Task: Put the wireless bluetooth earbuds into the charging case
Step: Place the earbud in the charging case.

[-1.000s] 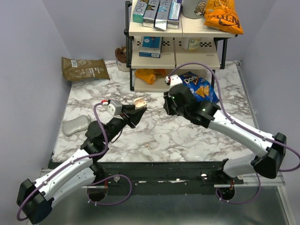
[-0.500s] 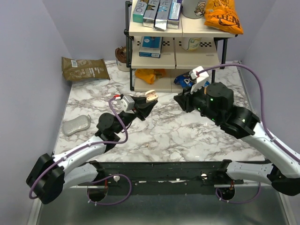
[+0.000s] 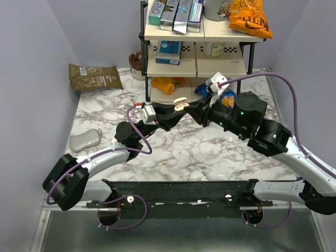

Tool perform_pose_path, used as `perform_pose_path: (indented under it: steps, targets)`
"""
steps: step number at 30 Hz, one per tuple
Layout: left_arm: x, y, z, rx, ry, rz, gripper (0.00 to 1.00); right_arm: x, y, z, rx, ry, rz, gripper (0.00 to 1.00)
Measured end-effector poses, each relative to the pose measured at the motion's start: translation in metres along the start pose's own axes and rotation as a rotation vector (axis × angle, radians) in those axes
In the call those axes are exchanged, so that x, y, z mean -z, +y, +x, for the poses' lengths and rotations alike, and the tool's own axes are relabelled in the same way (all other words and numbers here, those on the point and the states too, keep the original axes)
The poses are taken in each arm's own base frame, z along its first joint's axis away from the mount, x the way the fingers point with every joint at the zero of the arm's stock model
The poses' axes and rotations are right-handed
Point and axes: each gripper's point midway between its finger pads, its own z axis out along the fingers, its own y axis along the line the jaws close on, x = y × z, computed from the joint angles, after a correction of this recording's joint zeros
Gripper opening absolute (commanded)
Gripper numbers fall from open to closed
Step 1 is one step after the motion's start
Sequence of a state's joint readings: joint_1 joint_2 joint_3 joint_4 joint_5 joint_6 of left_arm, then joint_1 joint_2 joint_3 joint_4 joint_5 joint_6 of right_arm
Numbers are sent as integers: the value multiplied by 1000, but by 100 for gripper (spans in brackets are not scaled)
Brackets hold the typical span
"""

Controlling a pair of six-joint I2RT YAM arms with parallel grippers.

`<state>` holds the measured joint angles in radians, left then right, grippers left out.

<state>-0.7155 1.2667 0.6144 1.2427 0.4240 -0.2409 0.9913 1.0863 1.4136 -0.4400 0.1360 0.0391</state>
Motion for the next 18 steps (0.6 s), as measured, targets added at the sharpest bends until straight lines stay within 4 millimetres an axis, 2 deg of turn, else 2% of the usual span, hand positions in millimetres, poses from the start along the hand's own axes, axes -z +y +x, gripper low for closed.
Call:
perform_pose_path:
  steps: [10,18]
  targets:
    - [-4,-8,-8,0,-29,48,0,-18,10,-7,36,-2,-24,1]
    - [-4,-8,-7,1,-27,49,0,-29,11,-1,72,14,-23,1]
